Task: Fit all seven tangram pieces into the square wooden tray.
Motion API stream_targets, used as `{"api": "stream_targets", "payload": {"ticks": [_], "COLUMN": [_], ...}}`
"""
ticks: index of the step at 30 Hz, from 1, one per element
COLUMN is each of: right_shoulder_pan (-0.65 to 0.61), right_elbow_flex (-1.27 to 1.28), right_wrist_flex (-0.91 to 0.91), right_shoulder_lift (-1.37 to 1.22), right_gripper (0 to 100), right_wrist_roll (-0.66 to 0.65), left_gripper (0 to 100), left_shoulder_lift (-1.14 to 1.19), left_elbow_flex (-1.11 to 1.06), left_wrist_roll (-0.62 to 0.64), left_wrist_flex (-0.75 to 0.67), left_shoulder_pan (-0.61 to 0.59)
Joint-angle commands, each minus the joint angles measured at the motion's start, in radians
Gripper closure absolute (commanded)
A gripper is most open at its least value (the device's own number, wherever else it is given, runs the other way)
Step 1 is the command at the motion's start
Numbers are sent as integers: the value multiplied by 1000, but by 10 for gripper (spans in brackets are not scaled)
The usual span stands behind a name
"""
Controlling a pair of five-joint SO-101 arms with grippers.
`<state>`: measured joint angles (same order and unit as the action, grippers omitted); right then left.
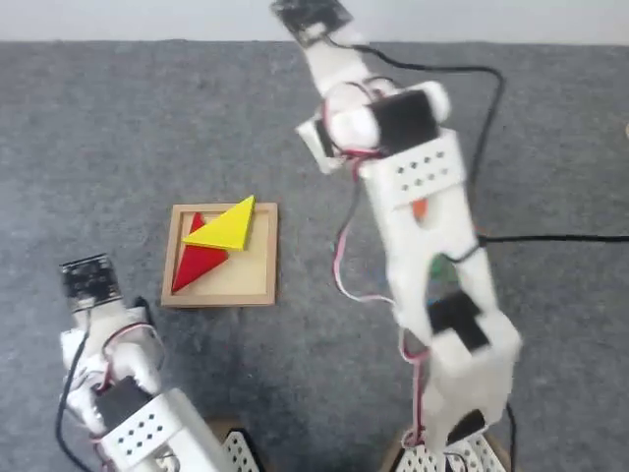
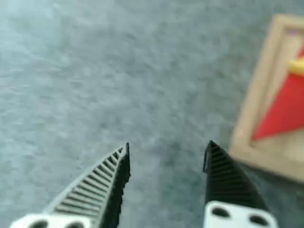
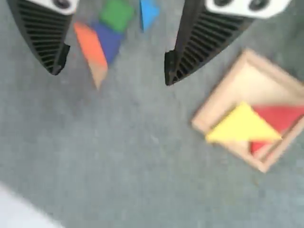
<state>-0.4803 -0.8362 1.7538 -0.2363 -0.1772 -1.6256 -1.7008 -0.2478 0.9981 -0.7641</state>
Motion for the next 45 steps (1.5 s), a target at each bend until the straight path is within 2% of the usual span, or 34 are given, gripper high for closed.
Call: {"api": "stream_targets", "payload": {"ticks": [1,5,9,10,14,16,18,22,28,33,36,40,45], "right_shoulder_pan": [99,249,349,372,469,504,518,521,522,524,524,524,524], "right_elbow_flex": [342,644,1091,1204,1606,1738,1834,1950,2030,2078,2079,2079,2079], "right_wrist_flex": [39,-27,-222,-280,-562,-676,-753,-849,-911,-964,-966,-966,-966], "right_shoulder_lift": [277,516,693,723,823,852,872,894,911,911,909,905,903], "right_gripper": [681,681,681,681,681,681,681,681,681,681,681,681,681], "right_wrist_roll": [14,-49,-117,-133,-183,-184,-184,-178,-184,-199,-210,-212,-212], "left_gripper": [754,754,754,754,756,756,756,755,754,752,716,704,704], "left_shoulder_lift": [-15,-15,-15,-15,-11,-5,-3,120,689,1160,1373,1534,1606], "left_elbow_flex": [16,18,18,19,65,131,226,483,944,1227,1354,1465,1466], "left_wrist_roll": [5,5,3,-11,-212,-207,-221,-247,-281,-281,-282,-315,-331], "left_wrist_flex": [54,58,51,34,-37,-23,64,250,460,465,463,439,356], "left_shoulder_pan": [95,129,130,135,114,110,114,126,201,201,201,221,296]}}
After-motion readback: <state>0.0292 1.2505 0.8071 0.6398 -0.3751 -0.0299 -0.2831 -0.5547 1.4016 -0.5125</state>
